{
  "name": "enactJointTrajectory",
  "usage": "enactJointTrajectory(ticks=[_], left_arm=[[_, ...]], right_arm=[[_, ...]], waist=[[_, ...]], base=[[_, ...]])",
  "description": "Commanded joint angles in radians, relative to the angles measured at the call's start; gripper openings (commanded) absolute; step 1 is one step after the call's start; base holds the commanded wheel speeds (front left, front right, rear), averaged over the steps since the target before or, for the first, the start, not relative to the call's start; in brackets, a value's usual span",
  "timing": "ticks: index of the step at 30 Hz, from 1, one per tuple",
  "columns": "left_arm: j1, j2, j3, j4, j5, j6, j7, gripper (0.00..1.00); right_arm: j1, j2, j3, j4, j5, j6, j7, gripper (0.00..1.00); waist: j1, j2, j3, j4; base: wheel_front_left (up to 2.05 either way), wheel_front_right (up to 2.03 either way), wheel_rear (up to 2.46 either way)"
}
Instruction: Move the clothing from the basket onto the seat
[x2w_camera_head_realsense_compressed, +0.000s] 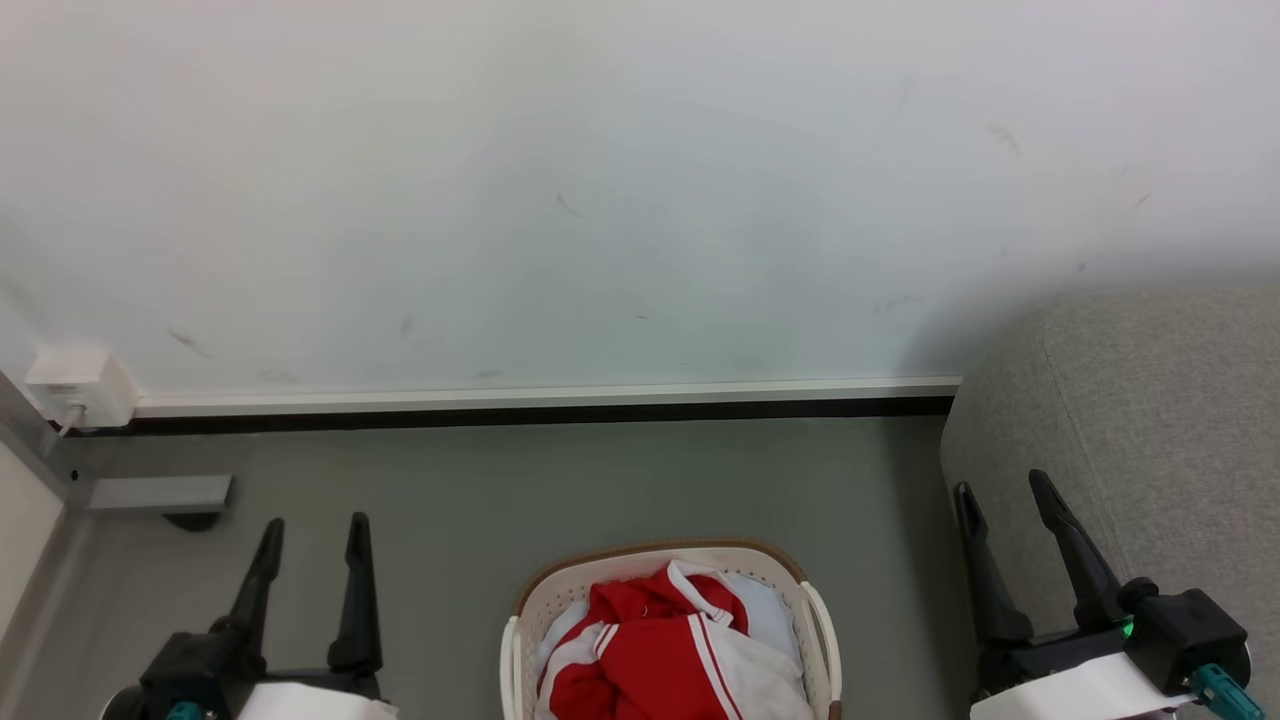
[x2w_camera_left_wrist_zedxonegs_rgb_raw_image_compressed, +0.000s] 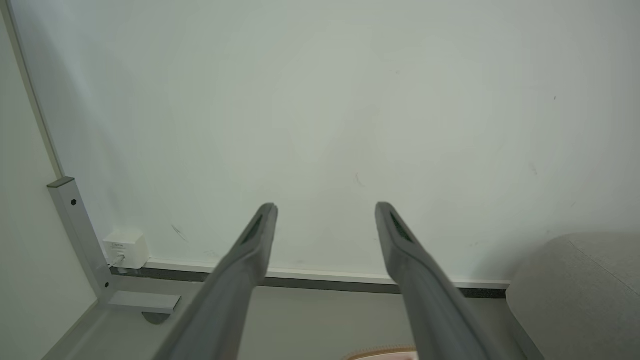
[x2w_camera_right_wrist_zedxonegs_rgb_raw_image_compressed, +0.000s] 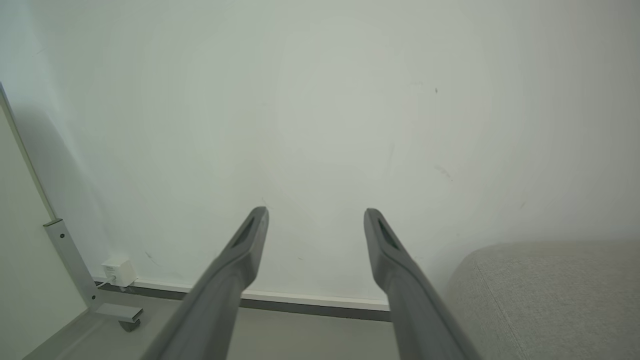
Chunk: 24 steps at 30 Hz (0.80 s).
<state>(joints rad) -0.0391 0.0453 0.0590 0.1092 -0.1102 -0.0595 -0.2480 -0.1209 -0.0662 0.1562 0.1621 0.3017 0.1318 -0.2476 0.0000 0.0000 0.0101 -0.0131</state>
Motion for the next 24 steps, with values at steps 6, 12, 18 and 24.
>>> enactJointTrajectory(ticks=[6,12,18,24], left_arm=[[0.009,0.008,0.003,-0.012,0.064,0.006,-0.017,1.00],[0.010,0.008,-0.001,-0.015,0.073,0.007,-0.017,1.00],[0.008,0.008,-0.001,-0.014,0.068,0.005,-0.017,1.00],[0.005,0.008,0.001,-0.012,0.063,0.005,-0.017,1.00]], right_arm=[[-0.010,0.000,0.006,-0.007,-0.053,-0.002,-0.019,1.00],[-0.011,0.002,0.006,-0.004,-0.047,-0.002,-0.018,1.00],[-0.012,0.003,0.006,0.000,-0.044,-0.002,-0.018,1.00],[-0.016,0.003,0.005,0.003,-0.044,-0.002,-0.017,1.00]], waist=[[0.0000,0.0000,0.001,-0.001],[0.0000,0.0000,0.002,-0.003],[0.0000,0.0000,0.005,-0.004],[0.0000,0.0000,0.007,-0.006]], base=[[0.00,0.00,0.00],[0.00,0.00,0.00],[0.00,0.00,0.00],[0.00,0.00,0.00]])
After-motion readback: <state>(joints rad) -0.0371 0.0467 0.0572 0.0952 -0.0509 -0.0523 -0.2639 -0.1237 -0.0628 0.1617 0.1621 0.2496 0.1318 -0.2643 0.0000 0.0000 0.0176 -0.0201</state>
